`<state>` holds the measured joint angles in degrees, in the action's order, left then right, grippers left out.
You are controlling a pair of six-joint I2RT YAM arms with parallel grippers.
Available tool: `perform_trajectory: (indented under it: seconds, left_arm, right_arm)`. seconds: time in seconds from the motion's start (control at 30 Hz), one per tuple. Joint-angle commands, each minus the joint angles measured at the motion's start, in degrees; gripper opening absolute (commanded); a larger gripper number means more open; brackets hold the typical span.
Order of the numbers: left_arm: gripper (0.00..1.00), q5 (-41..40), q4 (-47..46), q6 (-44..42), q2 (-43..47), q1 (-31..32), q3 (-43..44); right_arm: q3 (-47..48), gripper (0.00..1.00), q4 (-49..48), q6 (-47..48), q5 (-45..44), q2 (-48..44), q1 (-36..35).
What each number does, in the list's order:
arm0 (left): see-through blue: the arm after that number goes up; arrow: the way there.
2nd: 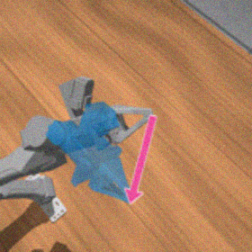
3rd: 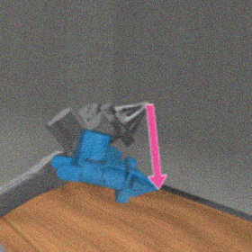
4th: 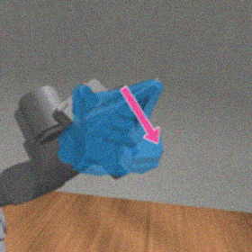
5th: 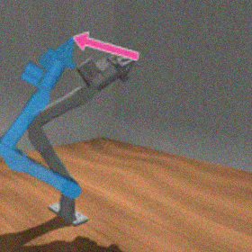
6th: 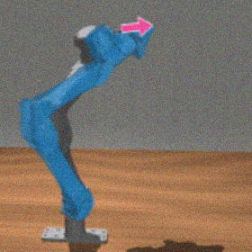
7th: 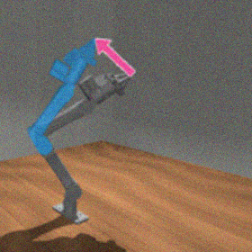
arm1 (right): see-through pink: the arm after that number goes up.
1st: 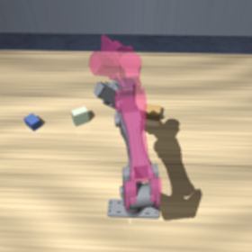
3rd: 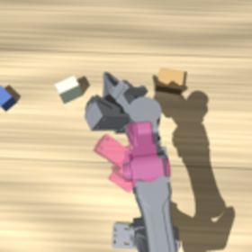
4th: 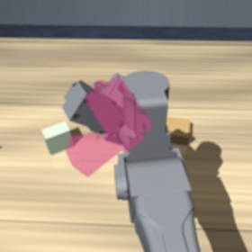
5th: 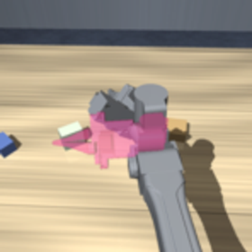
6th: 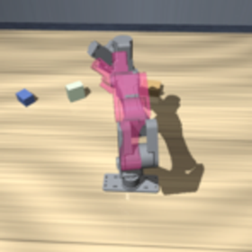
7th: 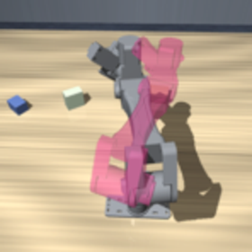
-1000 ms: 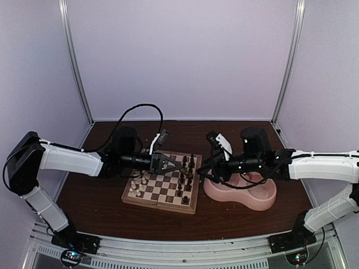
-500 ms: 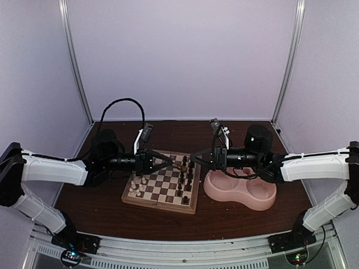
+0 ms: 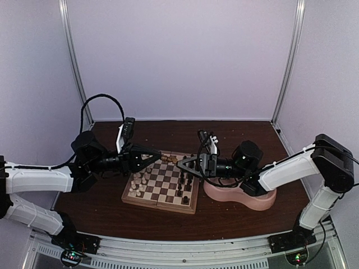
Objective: Set up the chess pieces on the board
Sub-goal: Adjust the chess pile.
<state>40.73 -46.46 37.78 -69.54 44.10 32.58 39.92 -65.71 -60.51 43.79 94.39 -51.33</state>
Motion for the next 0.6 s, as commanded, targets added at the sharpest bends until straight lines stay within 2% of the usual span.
perform_trajectory:
  seconds: [0.0, 0.1, 0.57]
  left_arm:
    - [0.0, -1.3, -2.54, -1.13, 1.92, -0.02, -1.3]
    - [0.0, -1.57, -2.34, -1.13, 2.66, 0.0, -1.55]
    - [0.0, -1.24, -1.94, -1.42, 3.04, 0.02, -1.66]
  right_arm:
    - [0.0, 0.41, -15.14, -5.95, 0.48, 1.86, -0.76]
    - [0.41, 0.41, -15.62, -6.14, 0.27, 2.2, -1.31]
    - [4.29, 0.33, -3.83, -0.9, 0.38, 0.22, -2.88]
